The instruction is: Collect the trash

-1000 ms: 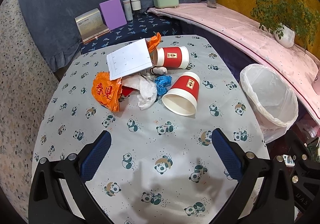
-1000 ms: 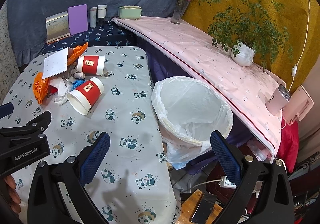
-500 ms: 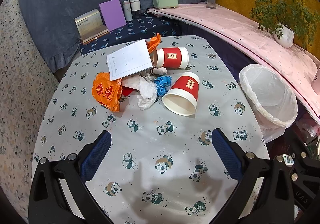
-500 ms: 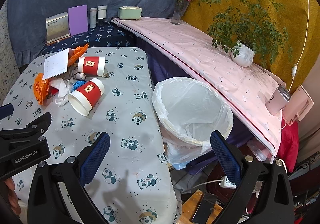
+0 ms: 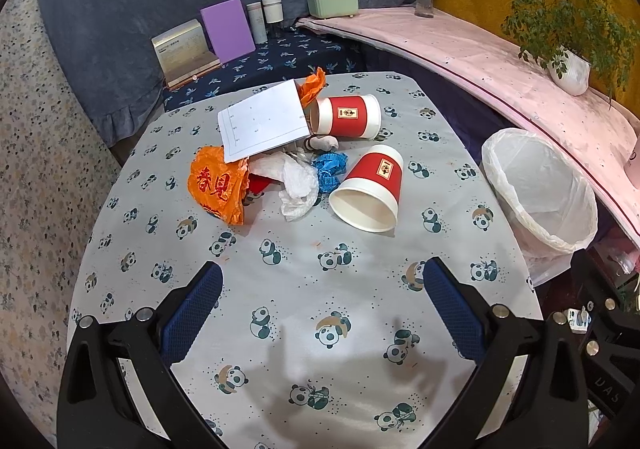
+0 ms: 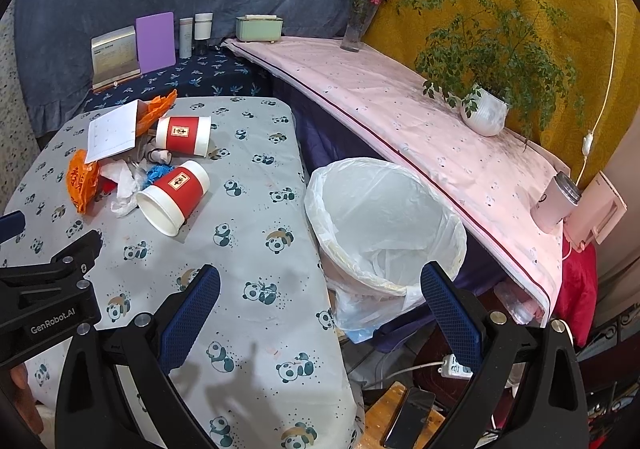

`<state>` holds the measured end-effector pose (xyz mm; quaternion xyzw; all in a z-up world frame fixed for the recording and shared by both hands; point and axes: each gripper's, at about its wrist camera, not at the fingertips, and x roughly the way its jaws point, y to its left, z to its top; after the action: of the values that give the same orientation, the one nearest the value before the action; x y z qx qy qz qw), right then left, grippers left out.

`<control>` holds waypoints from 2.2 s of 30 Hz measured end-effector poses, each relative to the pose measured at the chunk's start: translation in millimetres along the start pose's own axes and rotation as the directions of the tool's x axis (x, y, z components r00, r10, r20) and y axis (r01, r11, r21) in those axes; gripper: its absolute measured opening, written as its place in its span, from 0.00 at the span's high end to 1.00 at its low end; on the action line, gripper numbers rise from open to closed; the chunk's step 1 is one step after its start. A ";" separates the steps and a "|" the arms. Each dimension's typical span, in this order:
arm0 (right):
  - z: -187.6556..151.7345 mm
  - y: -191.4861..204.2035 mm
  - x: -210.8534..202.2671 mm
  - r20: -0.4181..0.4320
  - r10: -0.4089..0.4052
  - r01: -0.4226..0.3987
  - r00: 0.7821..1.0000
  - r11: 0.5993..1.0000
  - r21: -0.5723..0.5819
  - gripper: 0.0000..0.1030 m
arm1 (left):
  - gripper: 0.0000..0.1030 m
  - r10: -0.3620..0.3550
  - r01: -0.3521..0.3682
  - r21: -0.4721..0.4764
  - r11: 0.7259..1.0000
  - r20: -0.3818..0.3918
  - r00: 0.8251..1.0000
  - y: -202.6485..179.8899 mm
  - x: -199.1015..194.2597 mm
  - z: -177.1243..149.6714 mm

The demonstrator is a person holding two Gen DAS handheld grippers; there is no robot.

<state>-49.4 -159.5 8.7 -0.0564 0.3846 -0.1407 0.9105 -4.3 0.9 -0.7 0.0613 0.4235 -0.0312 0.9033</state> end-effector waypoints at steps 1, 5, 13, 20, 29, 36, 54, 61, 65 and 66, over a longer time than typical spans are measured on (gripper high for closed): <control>0.3 0.1 -0.3 0.001 -0.001 0.001 1.000 1.000 0.001 0.07 | 0.07 0.001 -0.001 -0.001 1.000 0.000 1.000 0.0 0.0 0.0; 0.0 -1.0 -1.0 0.002 -0.002 0.002 1.000 1.000 0.005 0.07 | 0.07 0.001 -0.001 0.000 1.000 0.000 1.000 0.1 -0.1 0.0; 0.3 0.6 -1.8 0.005 -0.003 0.003 1.000 1.000 0.000 0.07 | 0.07 0.000 0.000 -0.001 1.000 0.002 1.000 2.2 -1.2 0.0; 0.4 1.7 -2.6 0.006 -0.005 0.005 1.000 1.000 -0.001 0.07 | 0.07 -0.003 0.003 -0.005 1.000 0.002 1.000 4.9 -2.8 -0.7; 1.6 3.2 -4.7 0.010 -0.008 0.008 1.000 1.000 0.000 0.07 | 0.07 -0.005 0.005 -0.005 1.000 0.003 1.000 5.1 -2.8 -0.4; 2.3 4.1 -6.2 0.014 -0.008 0.008 1.000 1.000 0.005 0.07 | 0.07 -0.008 0.008 0.001 1.000 0.009 1.000 4.7 -5.2 -1.4; 6.7 14.0 -11.8 0.028 -0.007 0.007 1.000 1.000 0.006 0.07 | 0.07 -0.015 0.015 0.000 1.000 0.018 1.000 15.5 -9.5 -2.9; 7.5 16.2 -11.0 0.034 -0.008 0.008 0.999 1.000 0.009 0.07 | 0.07 -0.044 0.044 -0.011 0.999 0.004 0.999 18.8 -4.2 -1.3; 9.0 16.8 -5.6 0.039 -0.007 0.006 0.999 1.000 0.026 0.07 | 0.07 -0.064 0.064 -0.026 0.998 0.006 0.998 24.1 3.4 1.0; 9.0 17.2 -4.0 0.038 -0.007 0.006 0.999 1.000 0.030 0.07 | 0.07 -0.063 0.063 -0.029 0.998 0.005 0.998 25.9 6.5 2.2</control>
<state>-42.0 -141.9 14.0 -0.0468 0.3651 -0.1481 0.9179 4.3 26.3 -2.1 0.0347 0.4239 -0.0538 0.9035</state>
